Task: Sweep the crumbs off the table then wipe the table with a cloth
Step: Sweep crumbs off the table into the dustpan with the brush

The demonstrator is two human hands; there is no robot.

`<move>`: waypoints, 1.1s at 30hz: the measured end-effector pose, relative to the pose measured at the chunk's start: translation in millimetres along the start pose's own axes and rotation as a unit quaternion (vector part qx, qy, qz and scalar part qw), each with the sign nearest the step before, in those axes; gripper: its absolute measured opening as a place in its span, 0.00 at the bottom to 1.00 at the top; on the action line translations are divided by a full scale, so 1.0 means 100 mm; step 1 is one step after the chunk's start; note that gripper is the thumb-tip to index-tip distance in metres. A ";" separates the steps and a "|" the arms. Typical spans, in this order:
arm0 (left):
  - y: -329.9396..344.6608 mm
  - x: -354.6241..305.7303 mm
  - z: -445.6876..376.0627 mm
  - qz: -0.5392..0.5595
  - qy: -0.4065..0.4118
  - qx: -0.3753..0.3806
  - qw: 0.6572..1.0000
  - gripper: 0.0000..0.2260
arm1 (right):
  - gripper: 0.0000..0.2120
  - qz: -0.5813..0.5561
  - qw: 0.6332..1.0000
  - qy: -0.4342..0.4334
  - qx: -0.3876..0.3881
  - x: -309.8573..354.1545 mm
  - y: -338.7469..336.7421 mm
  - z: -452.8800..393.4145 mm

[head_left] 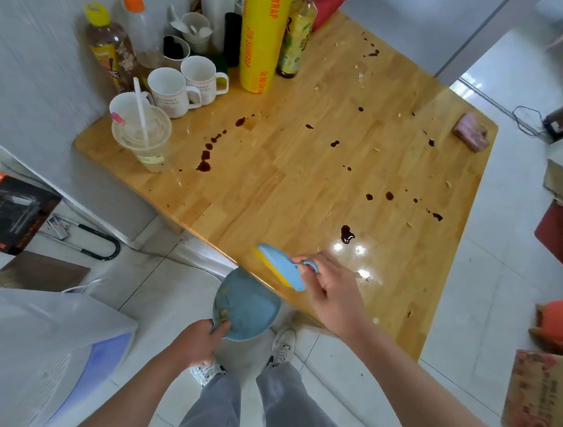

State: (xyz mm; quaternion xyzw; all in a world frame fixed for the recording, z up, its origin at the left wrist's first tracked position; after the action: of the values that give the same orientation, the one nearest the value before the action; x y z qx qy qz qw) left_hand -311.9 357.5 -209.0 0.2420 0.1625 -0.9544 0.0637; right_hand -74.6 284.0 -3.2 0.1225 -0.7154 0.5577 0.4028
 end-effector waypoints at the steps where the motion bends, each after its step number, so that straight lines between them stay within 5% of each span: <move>1: 0.05 0.02 0.02 -0.001 -0.005 0.002 1.000 0.21 | 0.10 -0.001 1.000 0.021 -0.017 -0.10 -0.15 0.04; 7: 0.52 -0.14 0.06 0.004 -0.019 0.004 1.000 0.19 | 0.09 0.033 0.993 0.080 -0.082 -0.76 -1.21 0.10; 15: 1.32 -0.49 0.13 0.078 -0.051 -0.038 0.995 0.20 | 0.11 0.073 0.991 0.084 -0.075 -1.72 -2.14 -0.14; 25: 1.59 -0.58 0.32 0.155 -0.111 -0.143 0.971 0.24 | 0.15 0.047 0.995 -0.067 0.066 -1.20 -1.10 -1.21; 29: 1.54 -0.57 0.20 0.183 -0.109 -0.148 0.966 0.24 | 0.16 0.092 0.989 -0.043 0.107 -1.32 -0.80 -1.21; 33: 1.46 -0.50 0.09 0.196 -0.101 -0.151 0.964 0.24 | 0.13 0.040 0.983 -0.131 0.120 -1.04 -0.50 -0.94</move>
State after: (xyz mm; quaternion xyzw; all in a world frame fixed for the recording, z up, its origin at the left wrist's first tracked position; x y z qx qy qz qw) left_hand -242.9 219.5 -218.6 0.1589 0.2471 -0.9070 0.3016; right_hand 64.7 322.2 -36.9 0.2134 -0.6945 0.6338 0.2656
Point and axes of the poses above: each hand's wrist, its own z-axis away from the middle knuckle, its own y-axis out of the palm, x = y × z, the point moved 6 cm from there along -z, towards the middle knuckle, and after that the axes turned 3 degrees about -y, right-handed, at the moved point
